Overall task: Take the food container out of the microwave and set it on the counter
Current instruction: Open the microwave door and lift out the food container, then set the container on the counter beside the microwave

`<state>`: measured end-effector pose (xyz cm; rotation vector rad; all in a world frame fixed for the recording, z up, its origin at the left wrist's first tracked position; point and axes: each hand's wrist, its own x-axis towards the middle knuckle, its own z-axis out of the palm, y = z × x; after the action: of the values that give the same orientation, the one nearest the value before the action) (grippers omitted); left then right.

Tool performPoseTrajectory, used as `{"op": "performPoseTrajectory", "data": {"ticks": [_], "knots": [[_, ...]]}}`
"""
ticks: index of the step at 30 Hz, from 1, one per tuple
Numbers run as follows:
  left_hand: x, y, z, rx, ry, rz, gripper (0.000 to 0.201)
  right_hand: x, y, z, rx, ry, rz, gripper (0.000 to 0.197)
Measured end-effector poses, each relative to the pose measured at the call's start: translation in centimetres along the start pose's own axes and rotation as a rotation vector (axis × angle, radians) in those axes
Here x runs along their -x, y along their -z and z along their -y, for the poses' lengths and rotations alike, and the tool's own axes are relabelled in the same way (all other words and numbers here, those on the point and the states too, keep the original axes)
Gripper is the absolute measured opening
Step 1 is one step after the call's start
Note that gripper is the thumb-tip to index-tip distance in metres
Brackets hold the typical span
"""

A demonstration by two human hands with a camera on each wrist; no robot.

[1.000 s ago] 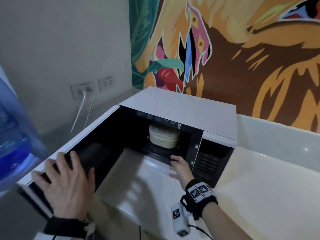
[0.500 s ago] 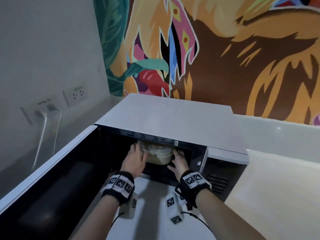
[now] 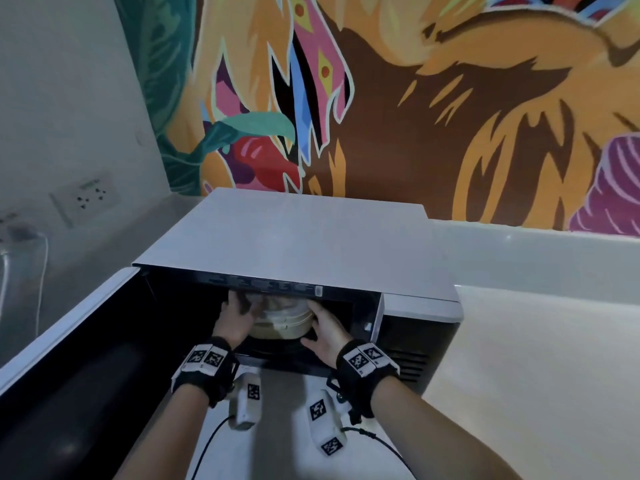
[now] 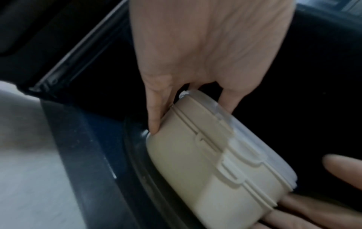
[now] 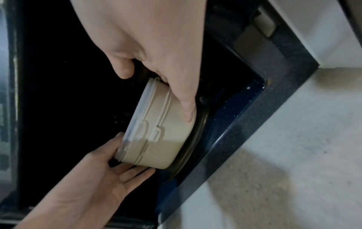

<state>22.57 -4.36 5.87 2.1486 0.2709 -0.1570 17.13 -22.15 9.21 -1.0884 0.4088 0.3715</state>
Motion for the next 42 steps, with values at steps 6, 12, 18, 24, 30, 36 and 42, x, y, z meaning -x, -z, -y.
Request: {"op": "performPoseTrajectory", "data": {"ticks": [6,12,18,24,30,36,42], "knots": [[5.5,1.1,0.0,0.050,-0.084,-0.105,0.098,3.6,0.2,-0.7,0.114,0.070,0.049,0.059],[18.7,-0.9,-1.5,-0.007,-0.049,-0.089,0.092,10.8,5.6,-4.4,0.148,0.017,0.181,0.083],[29.2,-10.7,-2.3,-0.015,-0.050,0.086,0.085,19.9,16.5,-7.2,0.162,-0.008,0.010,0.076],[32.3,-21.7,-6.0,0.080,-0.148,0.265,0.075,24.4,26.5,-6.8,0.130,0.202,-0.232,0.053],[27.8,-29.2,-5.8,0.153,-0.176,0.432,0.071,24.8,31.2,-5.5,0.112,0.240,-0.377,0.049],[28.9,-28.9,-8.3,0.079,-0.149,0.412,0.079,23.3,31.8,-4.8,0.105,0.197,-0.410,0.053],[29.4,-27.9,-8.7,-0.002,-0.163,0.450,0.079,22.7,32.2,-5.1,0.095,0.199,-0.431,0.059]]}}
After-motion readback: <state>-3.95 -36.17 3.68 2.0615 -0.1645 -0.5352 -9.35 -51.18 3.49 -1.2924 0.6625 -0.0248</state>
